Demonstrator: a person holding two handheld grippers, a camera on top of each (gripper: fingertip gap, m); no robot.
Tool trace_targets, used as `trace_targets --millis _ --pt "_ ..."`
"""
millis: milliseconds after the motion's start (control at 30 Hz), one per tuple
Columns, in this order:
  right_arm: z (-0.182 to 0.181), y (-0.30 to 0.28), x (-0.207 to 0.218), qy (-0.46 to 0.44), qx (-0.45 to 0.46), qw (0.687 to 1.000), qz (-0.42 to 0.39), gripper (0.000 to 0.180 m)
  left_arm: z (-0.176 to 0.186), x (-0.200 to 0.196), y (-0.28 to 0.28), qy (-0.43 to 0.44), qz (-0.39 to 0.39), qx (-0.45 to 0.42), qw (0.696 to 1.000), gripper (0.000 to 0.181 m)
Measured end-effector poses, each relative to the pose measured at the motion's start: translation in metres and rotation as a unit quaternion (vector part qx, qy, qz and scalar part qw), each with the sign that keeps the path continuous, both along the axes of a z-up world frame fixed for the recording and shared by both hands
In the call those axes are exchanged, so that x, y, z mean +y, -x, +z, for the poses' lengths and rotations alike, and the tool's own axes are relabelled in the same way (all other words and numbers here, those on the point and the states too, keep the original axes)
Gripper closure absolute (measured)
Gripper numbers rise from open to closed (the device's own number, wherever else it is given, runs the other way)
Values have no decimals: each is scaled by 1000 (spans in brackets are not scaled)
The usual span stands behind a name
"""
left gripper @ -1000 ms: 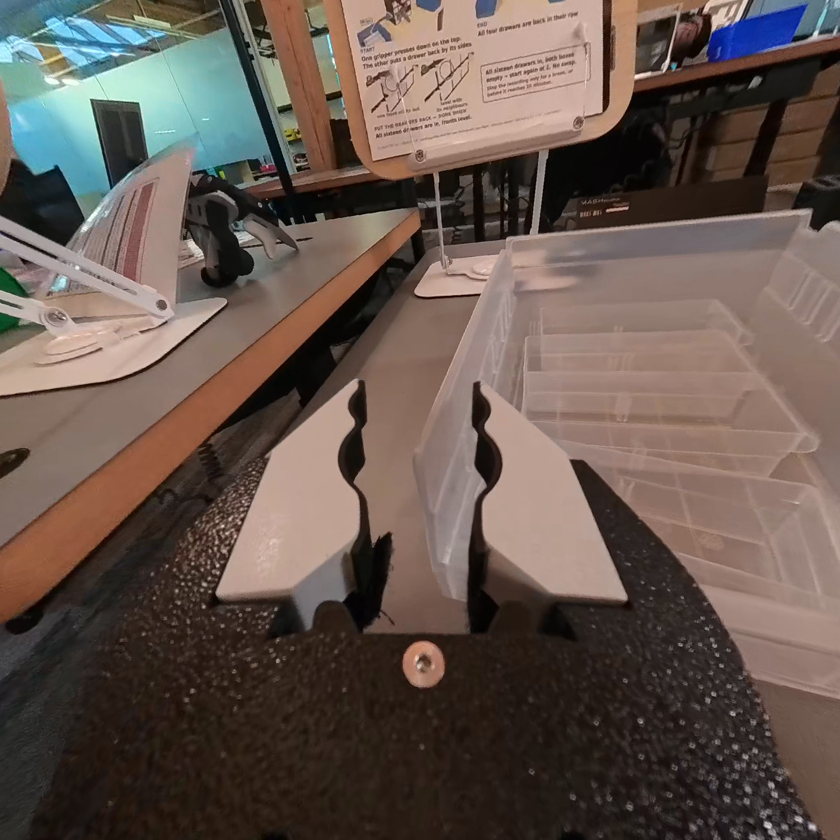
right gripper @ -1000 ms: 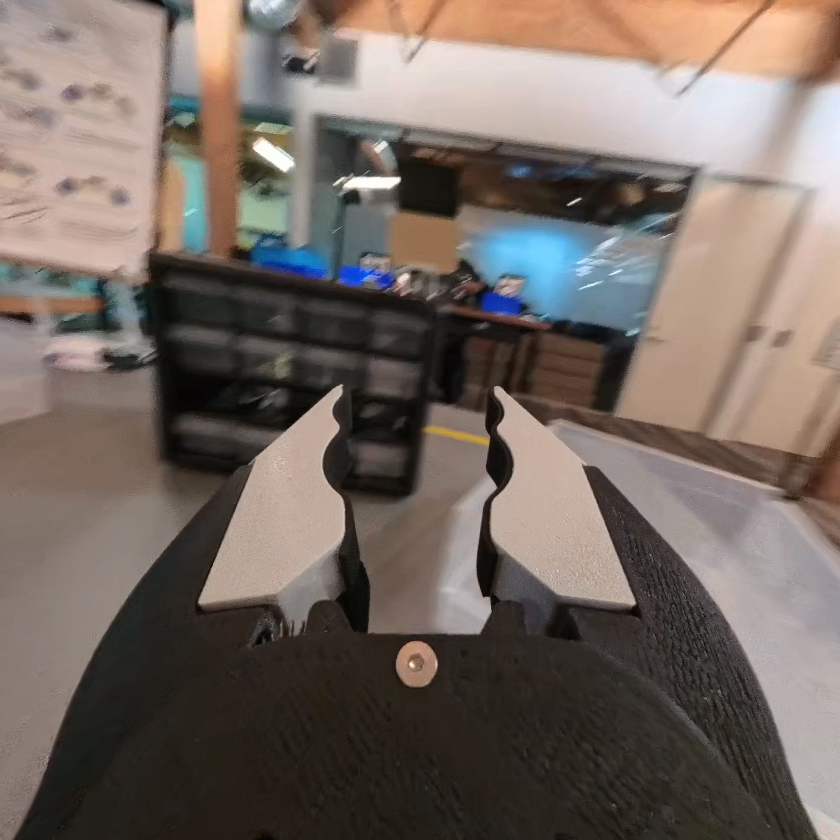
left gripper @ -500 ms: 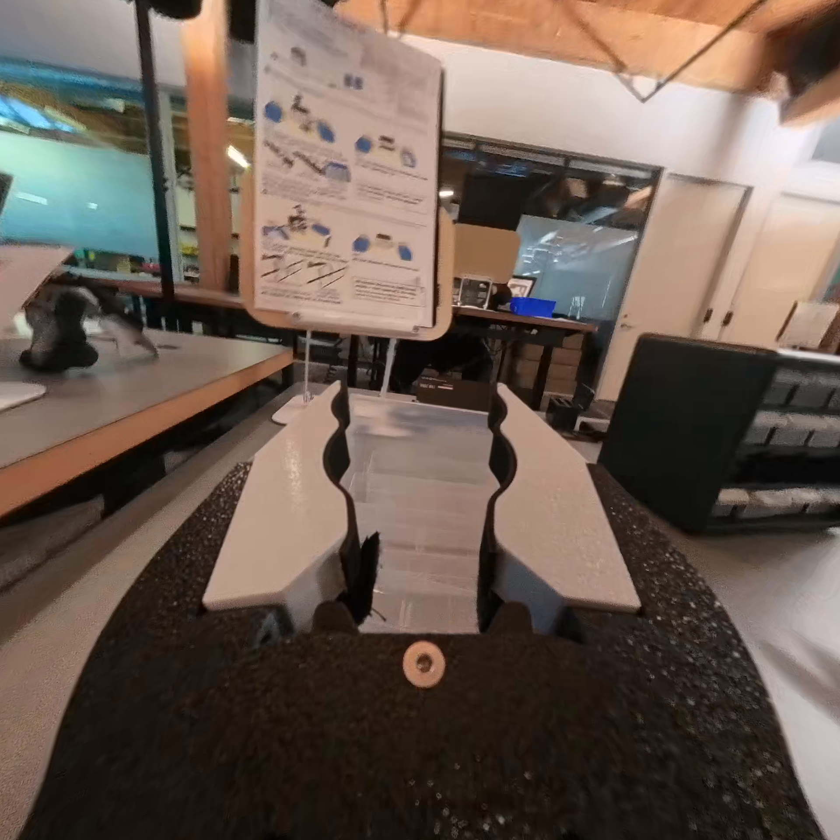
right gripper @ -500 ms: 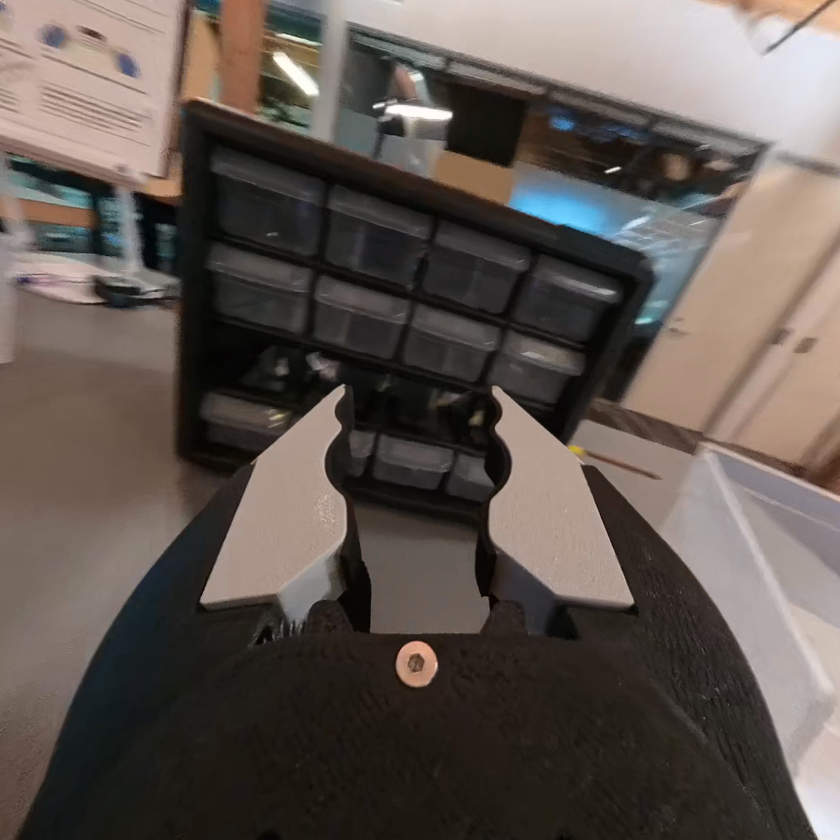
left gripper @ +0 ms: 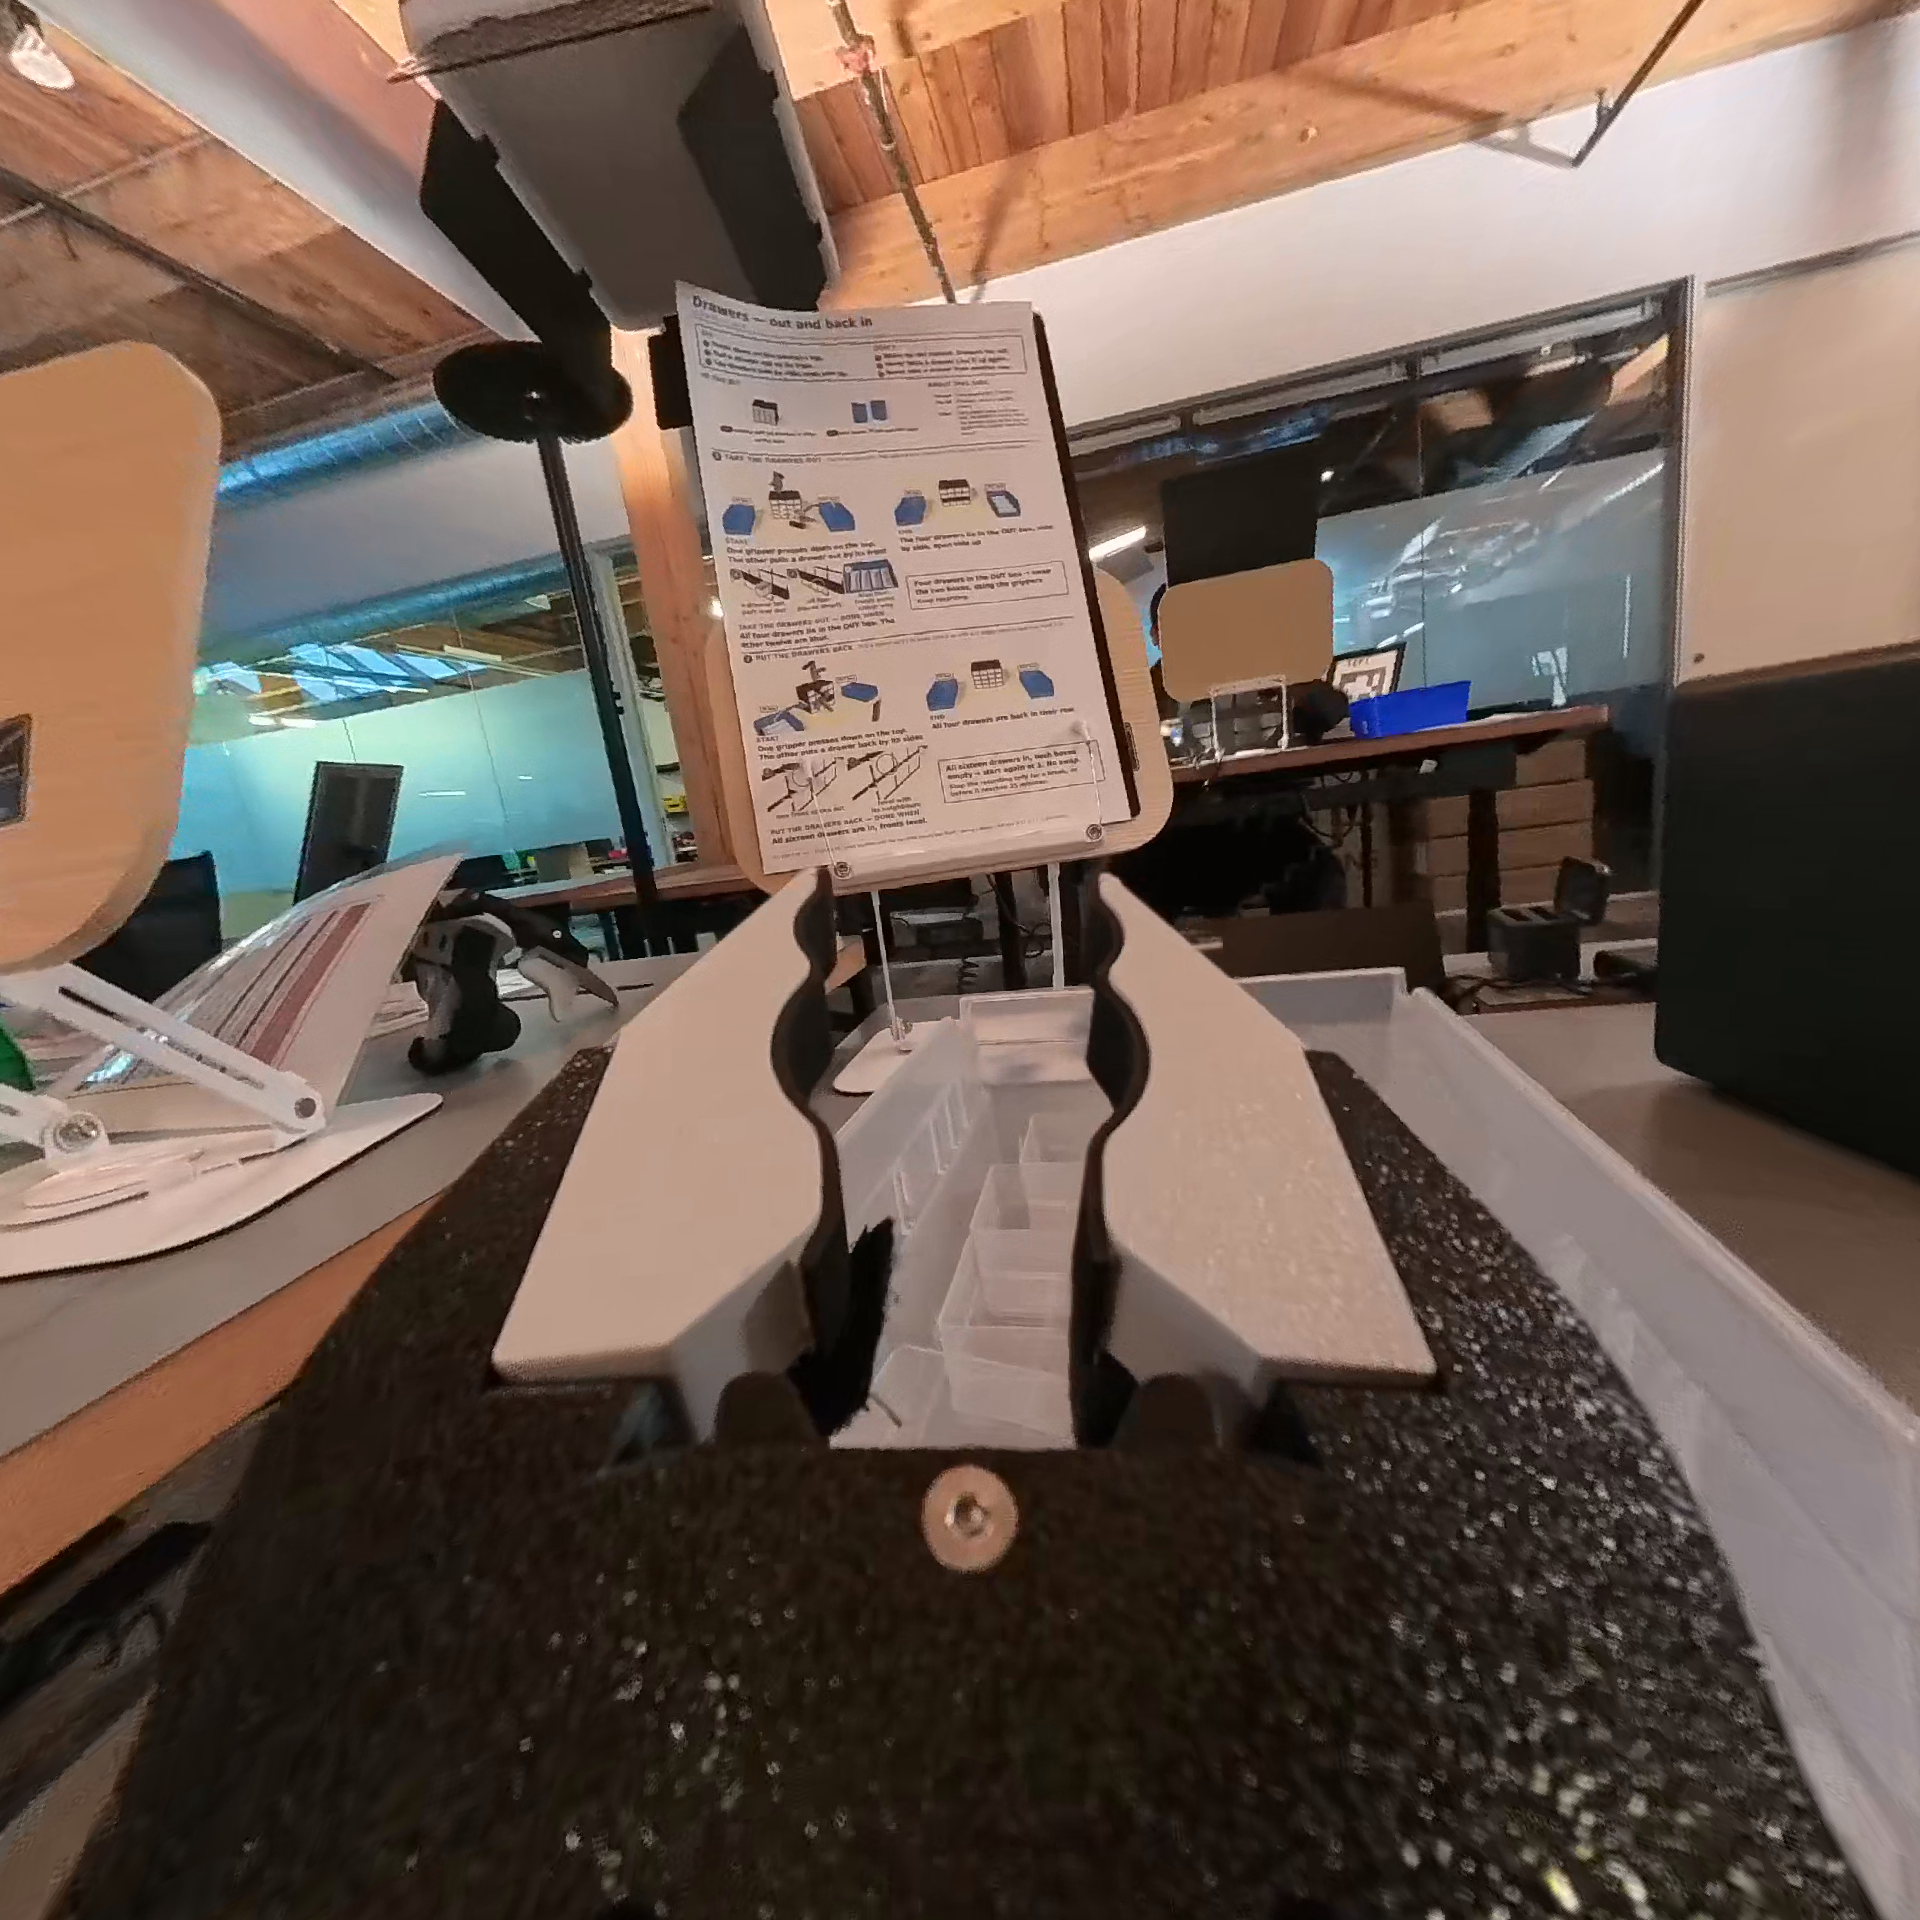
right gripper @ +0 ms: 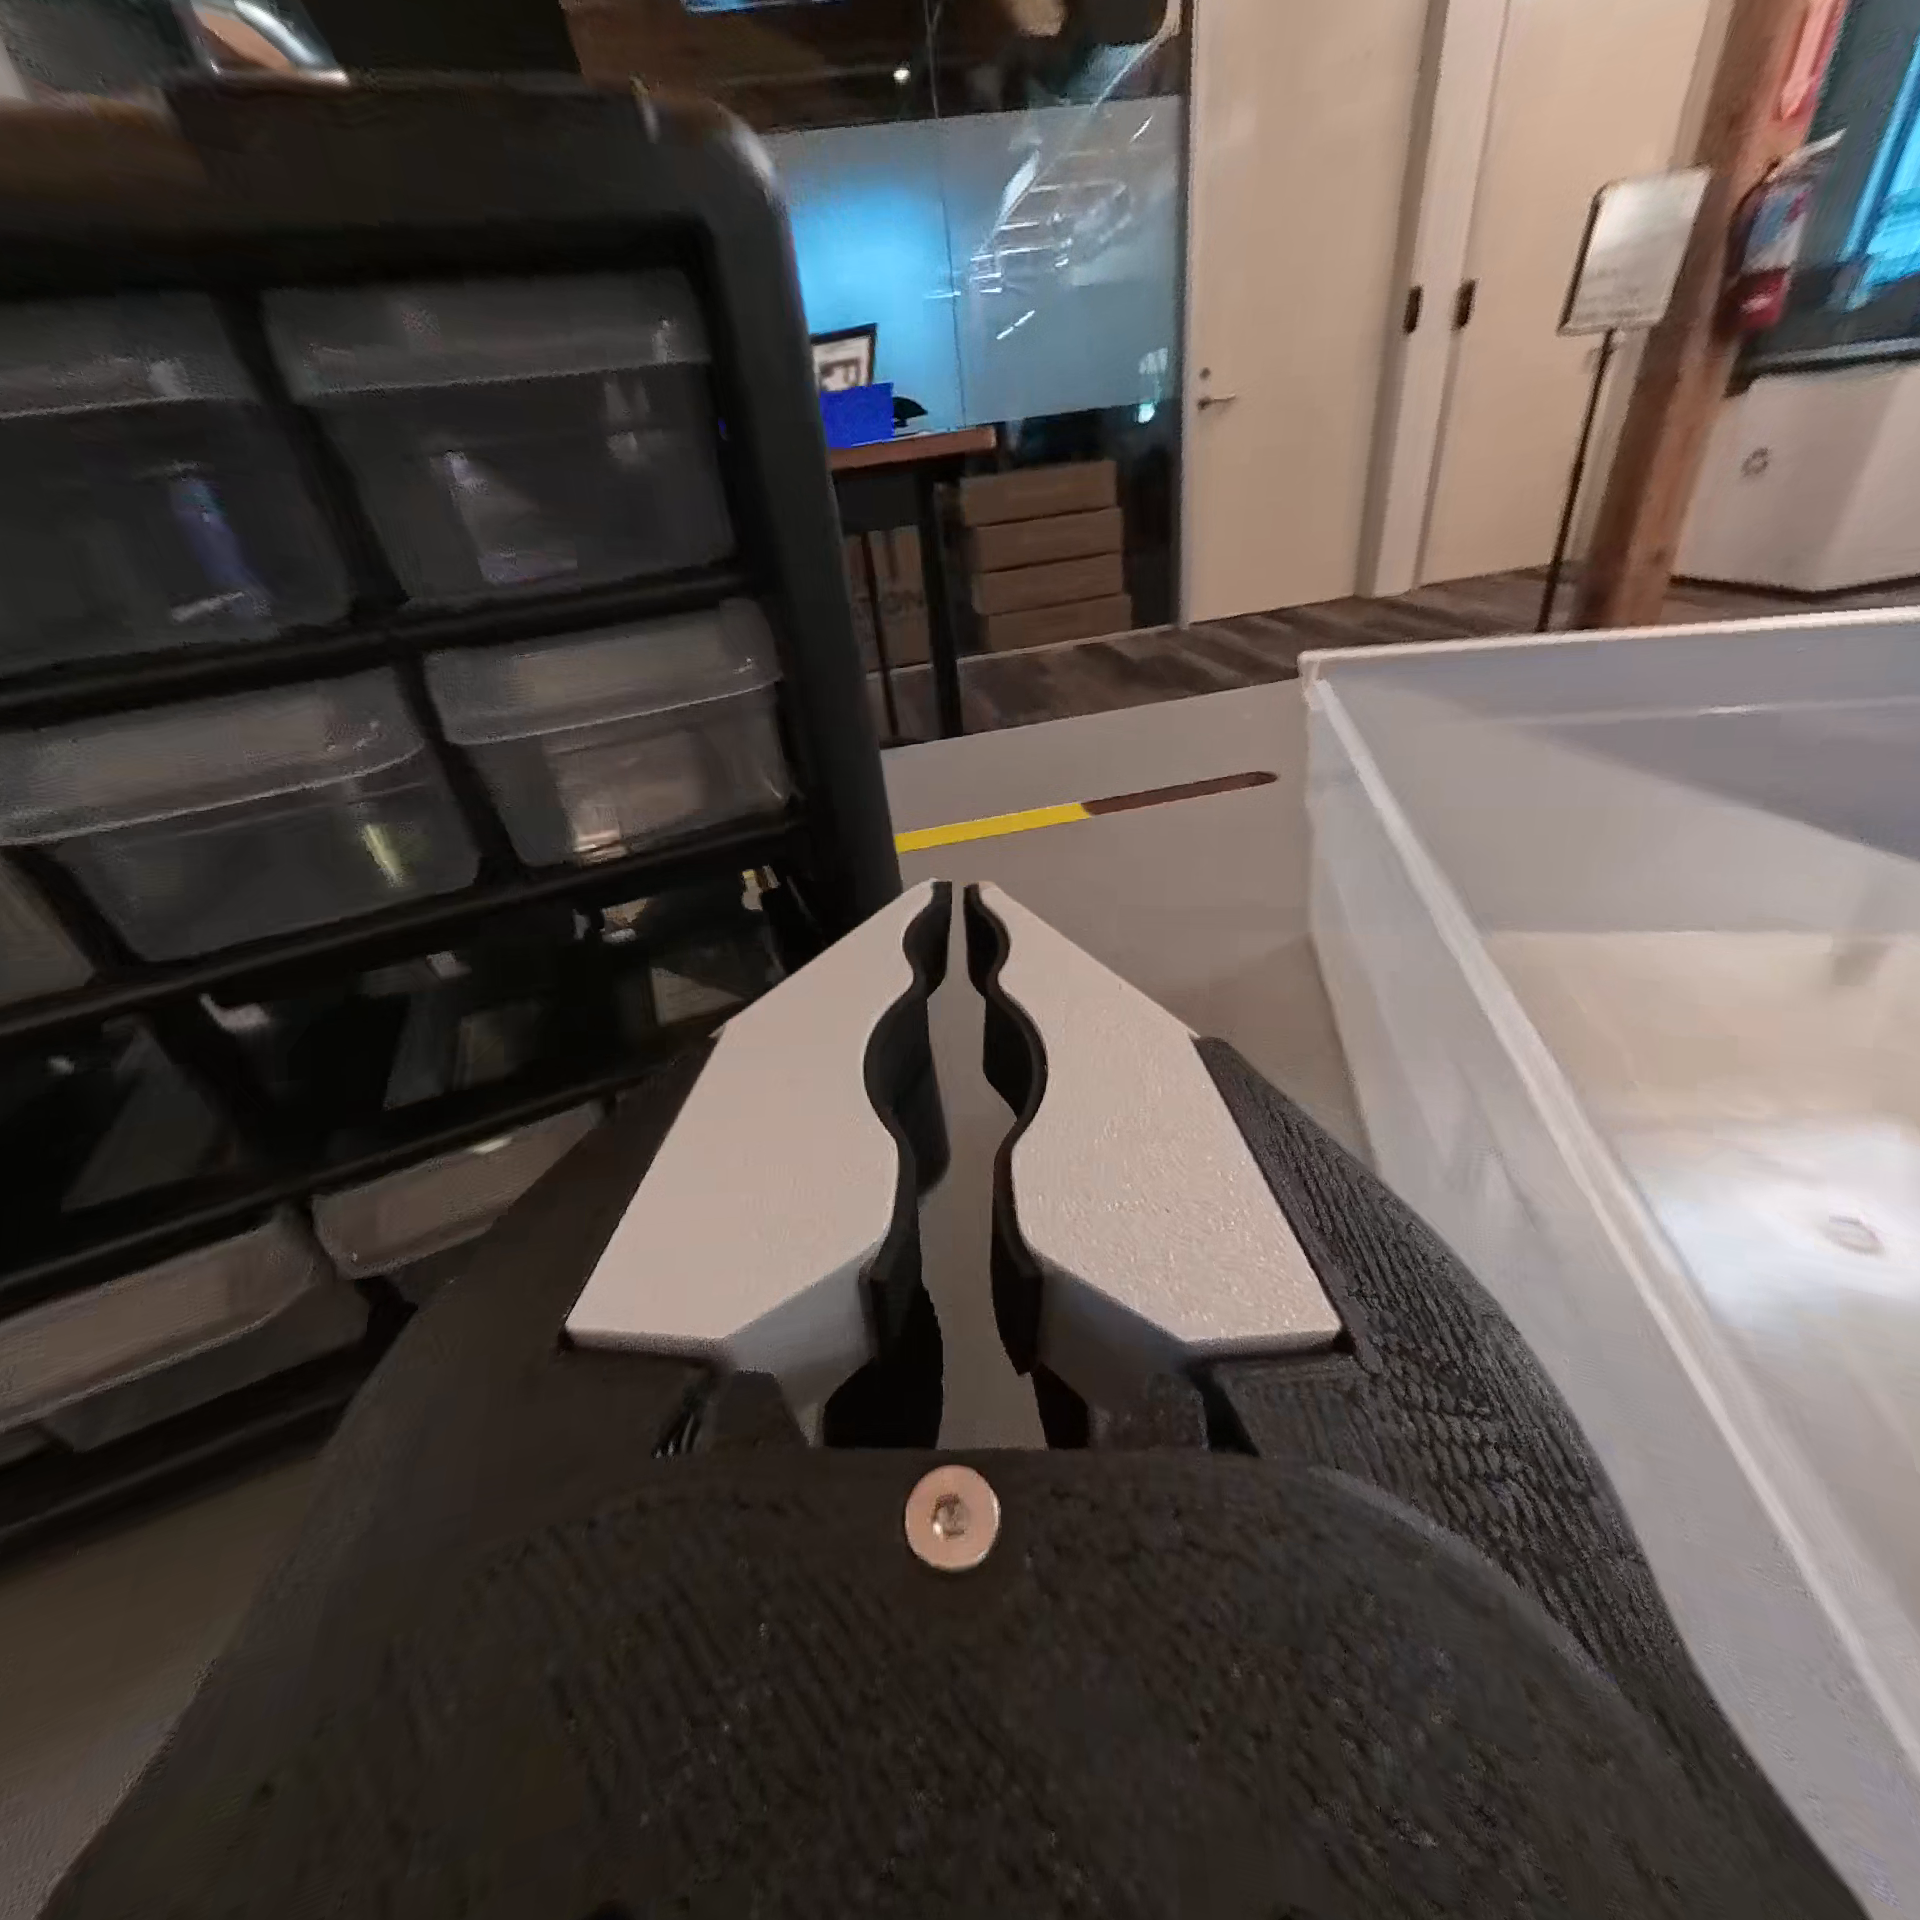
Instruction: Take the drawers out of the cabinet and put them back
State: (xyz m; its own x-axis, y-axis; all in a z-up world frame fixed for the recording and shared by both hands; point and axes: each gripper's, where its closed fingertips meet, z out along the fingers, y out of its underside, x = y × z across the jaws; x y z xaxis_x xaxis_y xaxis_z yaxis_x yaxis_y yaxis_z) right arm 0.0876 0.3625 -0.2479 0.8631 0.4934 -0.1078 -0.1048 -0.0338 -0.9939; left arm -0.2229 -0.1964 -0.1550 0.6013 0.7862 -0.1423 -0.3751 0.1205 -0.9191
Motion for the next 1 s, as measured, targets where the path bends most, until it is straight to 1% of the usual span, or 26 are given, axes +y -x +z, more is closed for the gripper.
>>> trace_targets --millis 67,200,333,433,533,667,867,933,1000 --pt "-4 7 10 14 12 1000 7 180 -5 -1 7 19 17 -21 999 138" --pt "-6 12 23 13 -9 1000 0 180 -8 -4 11 27 18 -35 999 140" --pt "-8 19 27 18 -17 999 40 180 -11 -6 14 38 21 -37 998 143" --pt "-13 23 33 40 -16 996 80 180 -20 -7 22 65 33 -57 996 144" --pt "-15 26 38 38 -39 993 100 180 -23 -7 24 74 31 -64 995 146" --pt "-15 28 29 42 -40 988 143 180 -22 -7 23 86 33 -56 994 150" --pt "-12 32 4 40 -43 977 206 180 -27 1 22 100 31 -56 993 152" --pt "-10 34 3 37 -42 975 213 180 -29 3 21 106 29 -55 992 152" --pt "-9 36 10 37 -48 979 193 180 -30 4 21 109 28 -53 992 153"
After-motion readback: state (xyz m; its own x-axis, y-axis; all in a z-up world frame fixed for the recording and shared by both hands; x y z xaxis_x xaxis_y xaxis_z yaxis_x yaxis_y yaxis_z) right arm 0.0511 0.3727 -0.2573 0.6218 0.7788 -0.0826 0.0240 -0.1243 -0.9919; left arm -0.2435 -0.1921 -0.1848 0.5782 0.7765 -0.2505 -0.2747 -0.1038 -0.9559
